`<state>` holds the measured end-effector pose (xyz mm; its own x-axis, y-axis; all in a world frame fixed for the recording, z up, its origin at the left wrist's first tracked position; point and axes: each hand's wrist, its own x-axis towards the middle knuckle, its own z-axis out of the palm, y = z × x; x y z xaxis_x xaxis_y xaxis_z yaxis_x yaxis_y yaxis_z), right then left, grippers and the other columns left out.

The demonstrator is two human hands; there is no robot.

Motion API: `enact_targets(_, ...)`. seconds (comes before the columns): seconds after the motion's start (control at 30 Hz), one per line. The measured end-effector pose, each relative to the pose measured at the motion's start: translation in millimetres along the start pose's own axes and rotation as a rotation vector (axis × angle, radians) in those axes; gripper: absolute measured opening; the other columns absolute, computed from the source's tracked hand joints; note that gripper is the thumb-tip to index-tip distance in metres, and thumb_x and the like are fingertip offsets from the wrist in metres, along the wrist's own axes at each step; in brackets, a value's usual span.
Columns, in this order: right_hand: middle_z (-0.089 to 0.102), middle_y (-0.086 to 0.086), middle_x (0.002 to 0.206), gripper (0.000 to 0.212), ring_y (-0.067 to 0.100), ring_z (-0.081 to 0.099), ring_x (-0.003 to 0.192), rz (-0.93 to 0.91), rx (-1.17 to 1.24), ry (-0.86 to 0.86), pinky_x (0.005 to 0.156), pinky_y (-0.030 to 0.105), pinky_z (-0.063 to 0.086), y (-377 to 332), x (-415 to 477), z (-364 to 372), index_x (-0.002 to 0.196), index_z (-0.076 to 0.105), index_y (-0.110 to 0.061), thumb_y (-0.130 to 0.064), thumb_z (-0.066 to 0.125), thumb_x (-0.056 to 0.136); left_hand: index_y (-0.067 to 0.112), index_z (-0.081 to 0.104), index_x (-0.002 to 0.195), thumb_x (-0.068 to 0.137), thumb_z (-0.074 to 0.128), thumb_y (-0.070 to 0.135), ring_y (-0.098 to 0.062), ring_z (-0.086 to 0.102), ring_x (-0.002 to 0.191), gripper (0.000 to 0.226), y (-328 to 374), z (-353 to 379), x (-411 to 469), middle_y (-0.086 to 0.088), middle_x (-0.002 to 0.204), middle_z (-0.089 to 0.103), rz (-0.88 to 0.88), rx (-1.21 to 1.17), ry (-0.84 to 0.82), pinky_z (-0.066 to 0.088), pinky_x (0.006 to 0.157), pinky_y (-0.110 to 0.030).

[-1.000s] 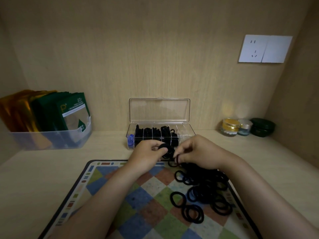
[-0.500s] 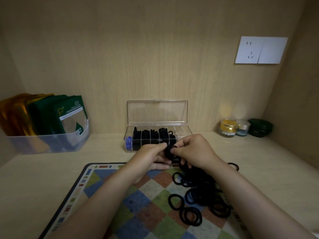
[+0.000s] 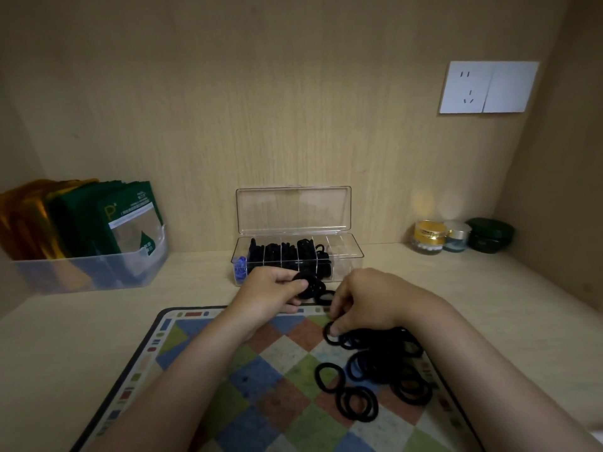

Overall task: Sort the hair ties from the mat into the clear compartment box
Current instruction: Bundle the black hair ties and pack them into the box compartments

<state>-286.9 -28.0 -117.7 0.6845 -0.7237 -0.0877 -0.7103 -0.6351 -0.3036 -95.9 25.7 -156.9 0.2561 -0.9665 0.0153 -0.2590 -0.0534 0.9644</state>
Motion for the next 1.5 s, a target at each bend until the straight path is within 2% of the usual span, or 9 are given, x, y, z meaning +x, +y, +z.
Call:
enact_targets(0.13, 0.073, -0.019, 0.081, 0.004, -0.003, 0.064, 0.078, -0.104, 0.082, -0.012, 0.081, 0.028, 0.055, -0.2, 1.3, 1.8, 0.079, 0.079, -0.032, -0.033, 0.081, 0.077, 0.018, 0.072, 0.11, 0.092, 0.069, 0.018, -0.012, 0.071, 0.079, 0.018, -1.4, 2.1, -0.2, -0.003, 0.091, 0.076, 0.028, 0.024, 0.006, 0.061, 0.075, -0.027)
enact_targets(0.3, 0.075, -0.007, 0.082, 0.007, 0.0, 0.066, 0.074, -0.263, 0.36, -0.183, 0.076, 0.019, 0.053, -11.4, -9.2, -4.6, 0.09, 0.076, -0.023, -0.018, 0.076, 0.086, 0.02, 0.072, 0.108, 0.093, 0.068, 0.018, -0.01, 0.069, 0.076, 0.016, -2.1, -0.8, 0.3, -0.001, 0.089, 0.075, 0.048, 0.026, 0.022, 0.062, 0.073, -0.029)
enact_targets(0.6, 0.076, -0.012, 0.09, 0.018, 0.003, 0.067, 0.089, -0.236, 0.111, -0.347, 0.093, 0.034, 0.054, -26.9, -12.0, 4.5, 0.091, 0.079, -0.03, -0.027, 0.085, 0.074, 0.018, 0.072, 0.113, 0.093, 0.068, 0.018, -0.007, 0.069, 0.074, 0.02, -2.5, 0.2, 0.1, 0.0, 0.087, 0.075, 0.051, 0.039, 0.02, 0.06, 0.071, -0.024)
enact_targets(0.73, 0.076, -0.009, 0.088, 0.008, 0.005, 0.068, 0.083, -0.268, 0.221, -0.224, 0.088, 0.031, 0.055, -24.3, -10.4, 5.4, 0.088, 0.078, -0.024, -0.023, 0.08, 0.08, 0.018, 0.073, 0.111, 0.093, 0.068, 0.016, -0.01, 0.071, 0.077, 0.019, -1.8, 0.7, -0.9, -0.001, 0.089, 0.077, 0.053, 0.041, 0.007, 0.061, 0.073, -0.025)
enact_targets(0.87, 0.072, -0.004, 0.07, 0.006, 0.003, 0.06, 0.062, -0.193, 0.577, 0.159, 0.065, 0.023, 0.051, -19.1, 2.3, 8.1, 0.08, 0.077, -0.019, -0.014, 0.081, 0.08, 0.02, 0.078, 0.103, 0.093, 0.067, 0.016, -0.012, 0.075, 0.085, 0.015, 2.1, 1.8, -3.8, 0.001, 0.091, 0.079, 0.074, 0.012, -0.033, 0.059, 0.068, -0.021)
enact_targets(1.0, 0.076, 0.004, 0.072, 0.006, 0.006, 0.062, 0.061, -0.054, 0.688, 0.365, 0.066, 0.027, 0.052, -10.7, 13.8, 14.8, 0.076, 0.077, -0.016, -0.015, 0.08, 0.081, 0.019, 0.076, 0.11, 0.088, 0.073, 0.022, -0.018, 0.074, 0.084, 0.022, 3.1, 4.6, -2.7, -0.008, 0.096, 0.078, 0.013, -0.119, -0.093, 0.062, 0.071, -0.027)
enact_targets(1.13, 0.074, -0.001, 0.067, 0.011, 0.003, 0.064, 0.058, 0.043, 0.628, 0.467, 0.06, 0.022, 0.051, -3.8, 21.9, 20.9, 0.071, 0.075, -0.021, -0.02, 0.08, 0.08, 0.019, 0.073, 0.116, 0.089, 0.071, 0.025, -0.012, 0.072, 0.079, 0.027, 2.6, 5.6, -4.6, -0.002, 0.093, 0.078, 0.002, -0.165, -0.157, 0.059, 0.07, -0.024)
enact_targets(1.27, 0.069, -0.007, 0.064, 0.015, -0.006, 0.058, 0.052, 0.047, 0.528, 0.51, 0.053, 0.007, 0.041, -2.3, 23.7, 22.3, 0.069, 0.072, -0.025, -0.02, 0.08, 0.08, 0.009, 0.071, 0.118, 0.1, 0.057, 0.023, -0.021, 0.071, 0.087, 0.027, 2.5, 6.1, -3.0, -0.014, 0.101, 0.075, -0.075, -0.269, -0.2, 0.061, 0.082, -0.035)
enact_targets(1.5, 0.071, -0.01, 0.074, 0.008, -0.007, 0.058, 0.057, -0.003, 0.453, 0.463, 0.059, 0.013, 0.046, -2.2, 22.1, 18.9, 0.083, 0.075, -0.029, -0.029, 0.082, 0.079, 0.015, 0.068, 0.122, 0.096, 0.063, 0.015, -0.015, 0.074, 0.092, 0.026, -0.5, 3.9, -1.8, -0.002, 0.104, 0.075, -0.001, -0.149, -0.118, 0.061, 0.079, -0.031)
